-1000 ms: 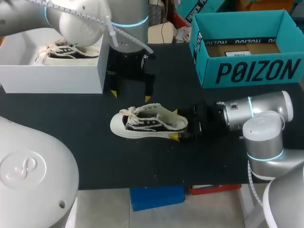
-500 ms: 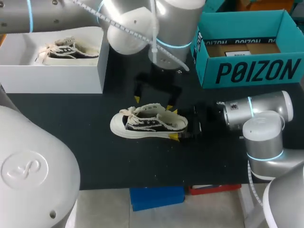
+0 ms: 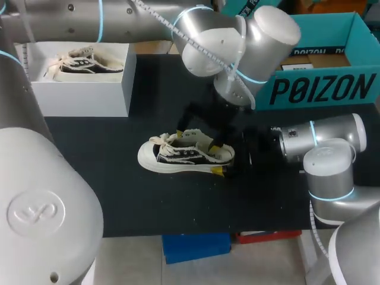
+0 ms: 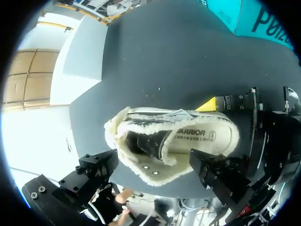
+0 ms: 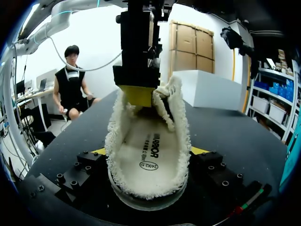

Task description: Take the shoe out of the shoebox, open the shoe tongue, remove and reinsert the insole, then place the shoe into the shoebox

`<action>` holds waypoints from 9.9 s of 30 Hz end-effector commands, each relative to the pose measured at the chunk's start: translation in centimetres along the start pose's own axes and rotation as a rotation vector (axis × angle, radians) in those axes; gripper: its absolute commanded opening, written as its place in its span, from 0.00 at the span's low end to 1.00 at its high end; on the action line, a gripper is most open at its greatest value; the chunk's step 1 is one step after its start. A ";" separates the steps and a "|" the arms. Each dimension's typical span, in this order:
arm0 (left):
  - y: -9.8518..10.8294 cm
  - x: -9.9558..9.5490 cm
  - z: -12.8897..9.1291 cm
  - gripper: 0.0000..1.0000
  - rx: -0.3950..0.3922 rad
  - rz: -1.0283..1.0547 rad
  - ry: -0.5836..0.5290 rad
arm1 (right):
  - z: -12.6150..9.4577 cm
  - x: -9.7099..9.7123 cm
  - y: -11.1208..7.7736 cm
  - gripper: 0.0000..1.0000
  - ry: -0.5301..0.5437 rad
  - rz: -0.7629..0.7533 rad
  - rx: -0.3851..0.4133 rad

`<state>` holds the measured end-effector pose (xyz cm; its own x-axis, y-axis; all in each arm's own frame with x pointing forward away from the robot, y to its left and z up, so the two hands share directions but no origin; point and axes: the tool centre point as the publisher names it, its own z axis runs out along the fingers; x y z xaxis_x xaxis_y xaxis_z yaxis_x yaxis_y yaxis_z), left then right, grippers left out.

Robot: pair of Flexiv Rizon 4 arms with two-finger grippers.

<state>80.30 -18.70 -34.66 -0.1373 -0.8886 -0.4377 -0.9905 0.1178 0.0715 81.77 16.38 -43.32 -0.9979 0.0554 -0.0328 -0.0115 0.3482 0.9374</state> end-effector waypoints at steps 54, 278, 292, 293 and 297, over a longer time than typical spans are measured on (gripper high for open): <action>1.4 -10.0 1.7 1.00 0.154 -0.053 -0.159 | 0.3 0.0 -0.1 0.00 -0.002 0.001 0.001; -5.0 2.8 12.6 0.32 0.839 1.035 -0.005 | 0.3 0.0 -0.1 0.00 -0.002 0.001 0.001; -6.0 3.2 12.2 0.16 0.909 0.960 0.003 | 0.3 0.0 -0.1 0.00 -0.002 0.001 0.001; -6.1 3.2 12.4 0.14 0.896 0.960 0.012 | 0.3 0.0 -0.1 0.00 -0.002 0.001 0.001; -6.4 3.5 13.1 0.00 0.783 1.015 0.057 | 0.3 0.0 -0.1 0.00 -0.002 0.001 0.001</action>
<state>81.80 -16.31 -42.58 -0.8169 -0.2787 -0.5050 -0.1739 0.9538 -0.2450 81.95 16.92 -43.37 -0.9979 0.0558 -0.0340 -0.0125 0.3483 0.9373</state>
